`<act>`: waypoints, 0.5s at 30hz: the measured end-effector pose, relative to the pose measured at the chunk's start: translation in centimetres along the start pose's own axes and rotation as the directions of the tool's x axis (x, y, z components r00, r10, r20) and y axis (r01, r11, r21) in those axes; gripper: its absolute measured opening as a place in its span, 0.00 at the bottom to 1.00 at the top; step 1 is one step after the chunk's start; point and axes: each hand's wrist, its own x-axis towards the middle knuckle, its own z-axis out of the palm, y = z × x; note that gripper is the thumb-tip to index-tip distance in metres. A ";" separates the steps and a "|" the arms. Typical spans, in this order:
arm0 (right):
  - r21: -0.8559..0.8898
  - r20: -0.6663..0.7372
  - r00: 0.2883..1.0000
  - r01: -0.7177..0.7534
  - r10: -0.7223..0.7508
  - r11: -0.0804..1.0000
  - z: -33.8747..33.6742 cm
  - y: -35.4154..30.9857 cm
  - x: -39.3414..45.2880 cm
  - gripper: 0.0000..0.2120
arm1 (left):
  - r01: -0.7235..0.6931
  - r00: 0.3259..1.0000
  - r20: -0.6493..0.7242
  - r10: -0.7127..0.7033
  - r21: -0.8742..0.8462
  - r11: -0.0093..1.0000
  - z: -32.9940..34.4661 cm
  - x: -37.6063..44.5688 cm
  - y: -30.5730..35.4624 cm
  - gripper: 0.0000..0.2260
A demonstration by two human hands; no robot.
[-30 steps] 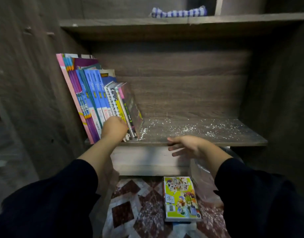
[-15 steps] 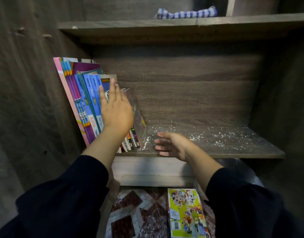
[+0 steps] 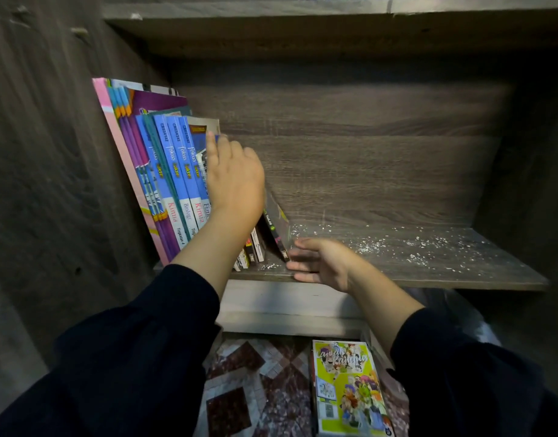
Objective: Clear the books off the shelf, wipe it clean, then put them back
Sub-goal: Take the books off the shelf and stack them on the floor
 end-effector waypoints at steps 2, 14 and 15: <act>-0.025 0.017 1.000 0.002 -0.002 1.000 0.2 0.1 0.0 0.04 | 0.011 0.999 -0.036 -0.012 -0.031 0.999 0.1 0.0 0.2 0.14; -0.255 -0.016 0.998 0.058 -0.064 0.965 1.4 0.1 0.3 0.19 | 0.273 0.953 0.111 -0.283 -0.723 0.635 0.3 -0.2 1.7 0.31; -0.259 -0.009 0.998 0.063 -0.068 0.964 1.5 0.2 0.3 0.18 | 0.326 0.937 0.173 -0.304 -0.747 0.579 0.4 -0.3 2.0 0.32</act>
